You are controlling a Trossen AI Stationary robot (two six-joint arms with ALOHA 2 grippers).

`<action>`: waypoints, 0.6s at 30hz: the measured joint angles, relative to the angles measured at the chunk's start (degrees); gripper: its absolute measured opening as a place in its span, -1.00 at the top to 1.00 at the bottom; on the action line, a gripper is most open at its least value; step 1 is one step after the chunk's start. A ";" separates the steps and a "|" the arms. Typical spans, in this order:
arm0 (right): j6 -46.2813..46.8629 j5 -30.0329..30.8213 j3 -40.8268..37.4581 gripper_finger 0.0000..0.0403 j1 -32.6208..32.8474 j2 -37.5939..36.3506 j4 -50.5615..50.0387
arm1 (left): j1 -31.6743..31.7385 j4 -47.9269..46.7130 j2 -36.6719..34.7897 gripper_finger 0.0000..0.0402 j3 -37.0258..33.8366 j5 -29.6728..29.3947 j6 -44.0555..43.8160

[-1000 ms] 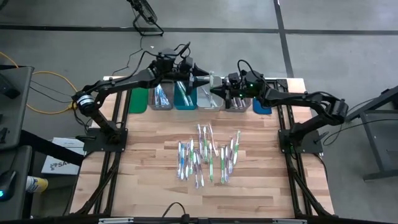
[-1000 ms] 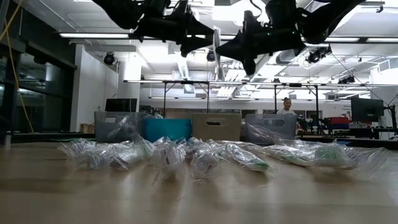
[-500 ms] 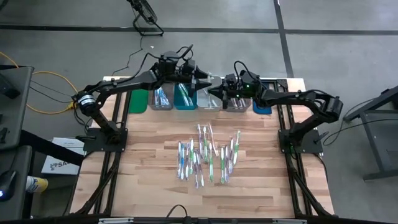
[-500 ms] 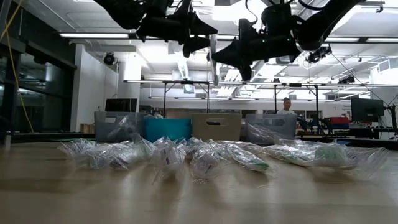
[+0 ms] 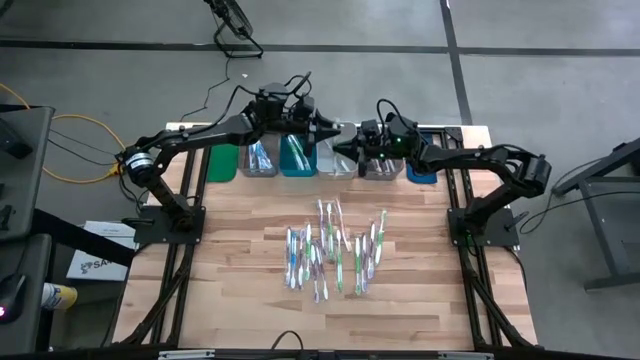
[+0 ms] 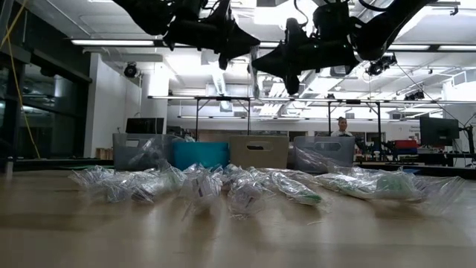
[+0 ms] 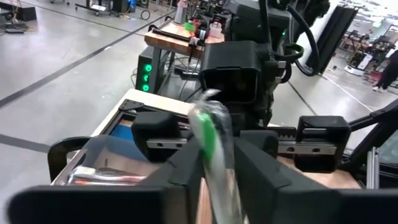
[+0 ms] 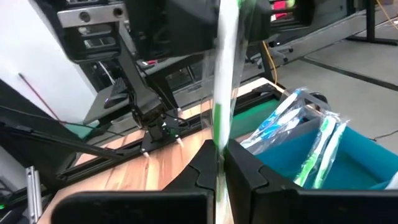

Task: Pick & Place Toothbrushes
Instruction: Put the green toothbrush into the blue bin

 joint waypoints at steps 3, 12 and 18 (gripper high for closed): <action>-0.47 0.22 0.00 0.97 0.31 0.00 -0.02 | 0.03 -0.05 0.00 0.84 -0.01 0.37 0.42; -0.31 0.04 0.00 0.95 0.31 0.00 -0.11 | 0.00 -0.06 -0.02 0.87 0.00 0.54 1.14; -0.20 0.08 0.00 0.92 0.31 0.00 -0.11 | 0.00 -0.07 -0.02 0.90 0.00 0.55 1.27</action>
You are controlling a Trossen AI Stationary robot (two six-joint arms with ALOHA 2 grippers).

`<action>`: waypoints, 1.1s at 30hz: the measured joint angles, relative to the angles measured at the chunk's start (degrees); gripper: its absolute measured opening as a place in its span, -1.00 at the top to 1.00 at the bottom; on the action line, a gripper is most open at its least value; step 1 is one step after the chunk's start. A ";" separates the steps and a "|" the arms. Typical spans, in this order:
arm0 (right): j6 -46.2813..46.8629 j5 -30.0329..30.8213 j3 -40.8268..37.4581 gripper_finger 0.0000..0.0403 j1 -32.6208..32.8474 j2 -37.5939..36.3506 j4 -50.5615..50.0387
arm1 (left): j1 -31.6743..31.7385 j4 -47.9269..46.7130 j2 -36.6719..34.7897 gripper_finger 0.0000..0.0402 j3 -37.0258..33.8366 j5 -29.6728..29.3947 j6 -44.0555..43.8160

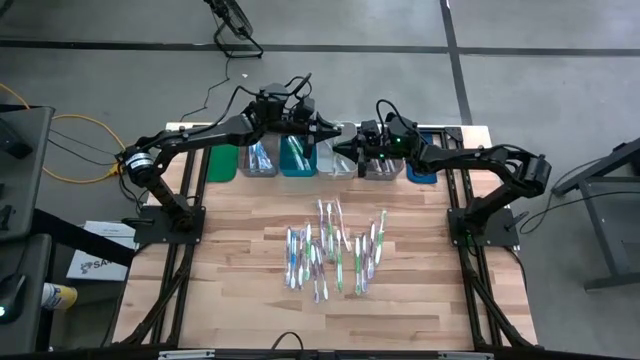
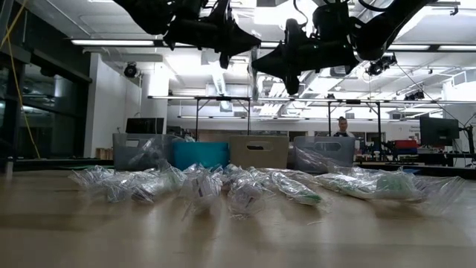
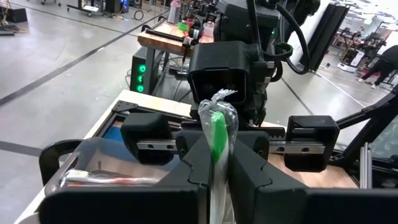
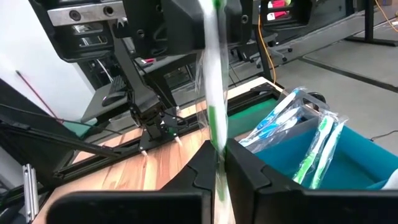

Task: Pick & Place Toothbrushes
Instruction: Put the green toothbrush into the blue bin

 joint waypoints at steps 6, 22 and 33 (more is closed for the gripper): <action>1.34 0.27 0.00 0.78 -0.02 0.00 -0.18 | 0.00 0.00 -0.01 0.90 0.00 -0.02 1.58; 12.54 -11.14 0.00 0.19 -4.92 -1.95 -6.41 | 6.25 -4.65 -1.31 0.90 -0.02 0.43 2.22; 9.95 -10.96 0.00 0.21 -7.75 -6.73 -15.43 | 12.18 -12.31 -1.20 0.90 -0.07 2.06 -0.68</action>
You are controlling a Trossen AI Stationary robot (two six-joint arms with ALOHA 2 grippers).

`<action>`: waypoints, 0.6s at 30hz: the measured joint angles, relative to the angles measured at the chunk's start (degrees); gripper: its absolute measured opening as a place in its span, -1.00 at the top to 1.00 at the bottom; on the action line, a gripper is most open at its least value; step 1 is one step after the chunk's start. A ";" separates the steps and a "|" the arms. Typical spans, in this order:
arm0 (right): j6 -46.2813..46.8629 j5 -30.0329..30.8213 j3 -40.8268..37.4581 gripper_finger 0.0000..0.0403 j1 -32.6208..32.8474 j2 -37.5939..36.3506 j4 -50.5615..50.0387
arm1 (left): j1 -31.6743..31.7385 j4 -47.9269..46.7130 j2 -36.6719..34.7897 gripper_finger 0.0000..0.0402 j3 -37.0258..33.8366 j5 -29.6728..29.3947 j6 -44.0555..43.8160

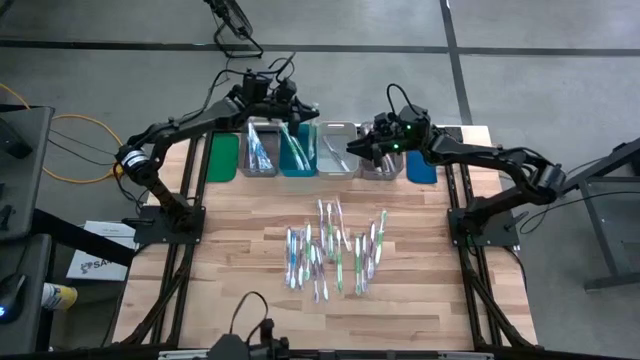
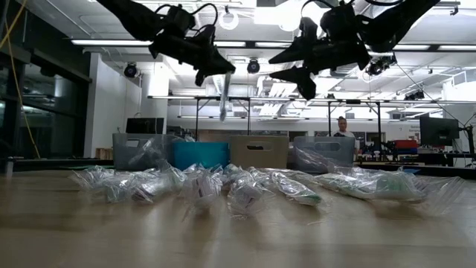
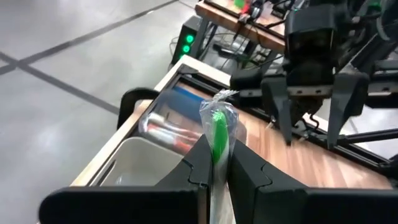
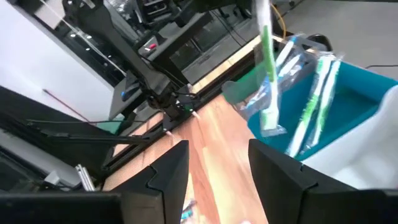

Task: Pick & Place Toothbrushes
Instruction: Put the green toothbrush into the blue bin

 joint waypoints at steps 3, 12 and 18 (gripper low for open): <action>-1.70 0.11 0.00 0.21 -0.67 -1.33 -2.72 | 1.12 -1.27 0.00 0.90 0.00 -0.30 0.00; -3.33 0.43 -0.02 0.22 -2.28 -2.95 -7.45 | 3.36 -5.44 0.00 0.90 -0.95 -3.40 0.32; -4.29 0.41 -0.02 0.23 -2.26 -2.95 -9.54 | 3.27 -3.86 -0.17 0.90 -5.14 -6.84 -4.70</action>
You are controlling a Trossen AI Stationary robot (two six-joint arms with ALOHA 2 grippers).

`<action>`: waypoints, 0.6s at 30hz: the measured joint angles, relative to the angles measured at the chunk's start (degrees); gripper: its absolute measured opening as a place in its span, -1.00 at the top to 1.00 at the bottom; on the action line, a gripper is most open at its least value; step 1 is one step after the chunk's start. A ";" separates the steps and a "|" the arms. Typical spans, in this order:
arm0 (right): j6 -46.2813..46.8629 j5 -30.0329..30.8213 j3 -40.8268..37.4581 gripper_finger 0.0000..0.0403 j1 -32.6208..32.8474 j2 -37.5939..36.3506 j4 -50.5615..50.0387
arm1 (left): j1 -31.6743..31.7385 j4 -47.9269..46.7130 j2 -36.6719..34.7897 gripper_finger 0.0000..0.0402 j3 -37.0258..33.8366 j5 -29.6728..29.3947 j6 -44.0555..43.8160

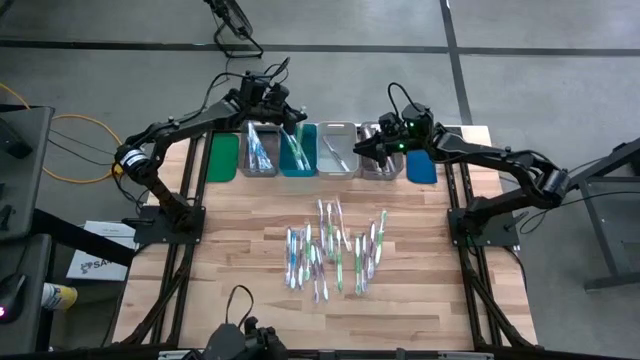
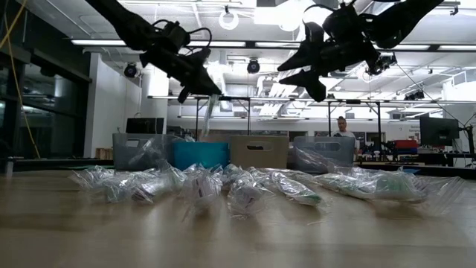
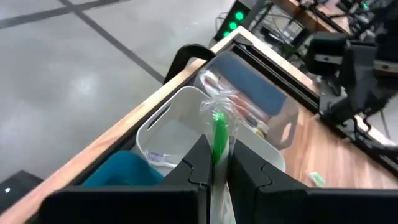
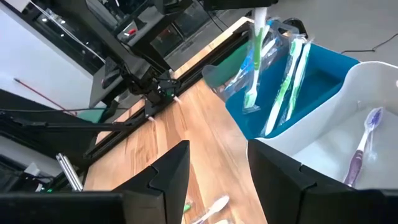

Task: Pick & Place Toothbrushes
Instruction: Put the green toothbrush into the blue bin

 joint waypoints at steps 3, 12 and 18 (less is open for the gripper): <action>-0.57 0.02 0.00 0.23 0.00 0.00 -0.50 | -0.03 1.40 -0.11 0.90 -1.72 -1.89 -3.05; -1.48 1.32 0.00 0.23 0.00 0.00 -1.32 | -0.07 7.94 -0.11 0.89 -6.45 -8.06 -12.38; -1.56 1.36 0.00 0.23 0.00 0.00 -1.41 | -1.33 10.51 -0.11 0.88 -8.94 -12.26 -16.26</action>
